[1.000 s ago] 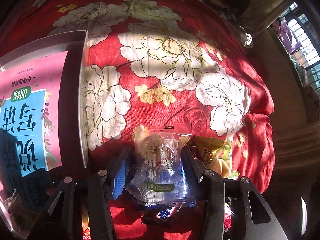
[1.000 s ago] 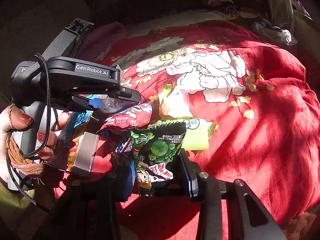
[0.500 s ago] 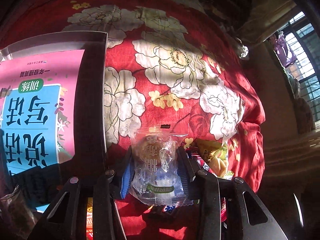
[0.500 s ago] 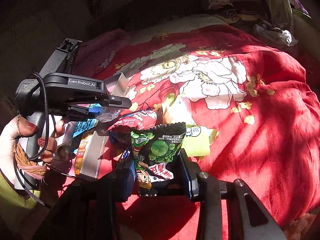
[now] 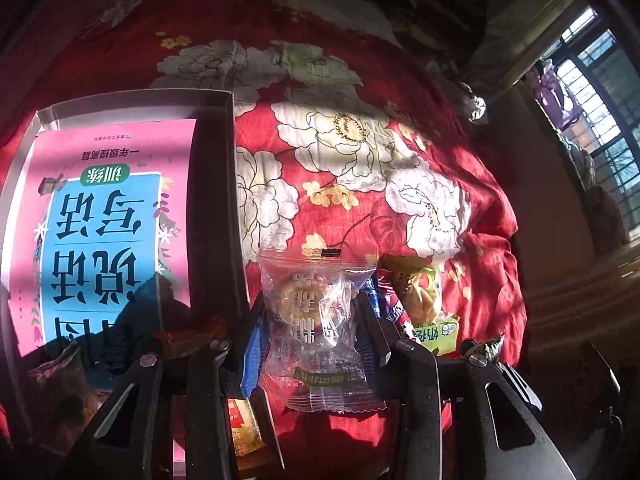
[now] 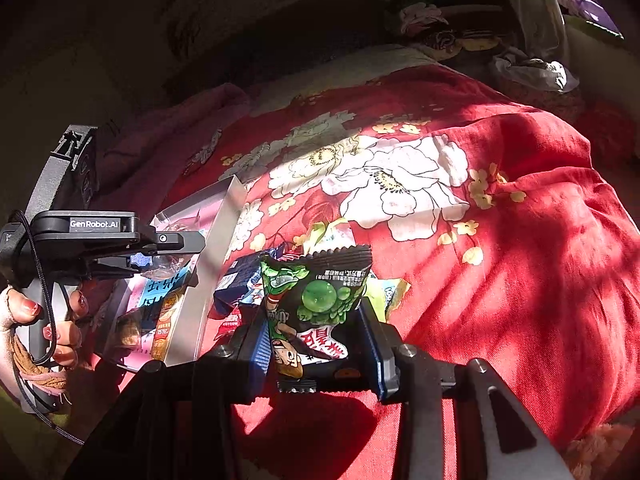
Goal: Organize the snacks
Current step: 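Carry the mooncake and green pea bag over the tray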
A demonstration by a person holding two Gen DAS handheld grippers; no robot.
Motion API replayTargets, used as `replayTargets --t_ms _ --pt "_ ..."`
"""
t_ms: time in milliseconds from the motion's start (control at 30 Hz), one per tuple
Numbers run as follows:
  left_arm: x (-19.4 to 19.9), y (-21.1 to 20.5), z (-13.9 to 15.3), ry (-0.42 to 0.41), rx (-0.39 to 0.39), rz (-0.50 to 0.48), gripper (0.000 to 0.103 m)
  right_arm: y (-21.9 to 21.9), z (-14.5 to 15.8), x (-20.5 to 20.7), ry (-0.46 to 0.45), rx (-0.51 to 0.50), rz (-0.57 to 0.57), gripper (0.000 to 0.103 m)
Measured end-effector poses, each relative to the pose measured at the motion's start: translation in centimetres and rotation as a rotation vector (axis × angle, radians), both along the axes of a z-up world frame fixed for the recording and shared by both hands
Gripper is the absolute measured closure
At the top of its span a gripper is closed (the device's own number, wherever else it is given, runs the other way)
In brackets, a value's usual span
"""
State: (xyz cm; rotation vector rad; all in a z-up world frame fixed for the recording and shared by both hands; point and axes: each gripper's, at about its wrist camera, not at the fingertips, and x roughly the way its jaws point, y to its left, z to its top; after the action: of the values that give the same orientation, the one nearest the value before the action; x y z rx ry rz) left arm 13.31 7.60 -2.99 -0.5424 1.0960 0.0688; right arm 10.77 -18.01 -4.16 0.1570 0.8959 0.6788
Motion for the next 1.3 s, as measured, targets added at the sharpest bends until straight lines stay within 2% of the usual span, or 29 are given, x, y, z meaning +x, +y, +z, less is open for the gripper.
replayTargets --t_ms 433,700,967,1300 --pt "-3.3 0.3 0.9 -0.015 0.022 -0.005 0.061 -0.2 0.9 -0.2 -0.046 0.023 -0.015 0.063" --pt "-5.4 1.9 1.4 -0.026 0.024 0.032 0.061 -0.1 1.5 -0.7 -0.085 0.019 -0.013 0.063" --pt "-6.9 3.0 1.8 -0.041 0.02 0.062 0.061 0.3 2.2 -1.3 -0.124 0.006 0.001 0.063" --pt "-8.5 3.1 2.7 -0.063 0.036 0.053 0.061 1.3 3.3 -2.6 -0.173 -0.002 0.034 0.063"
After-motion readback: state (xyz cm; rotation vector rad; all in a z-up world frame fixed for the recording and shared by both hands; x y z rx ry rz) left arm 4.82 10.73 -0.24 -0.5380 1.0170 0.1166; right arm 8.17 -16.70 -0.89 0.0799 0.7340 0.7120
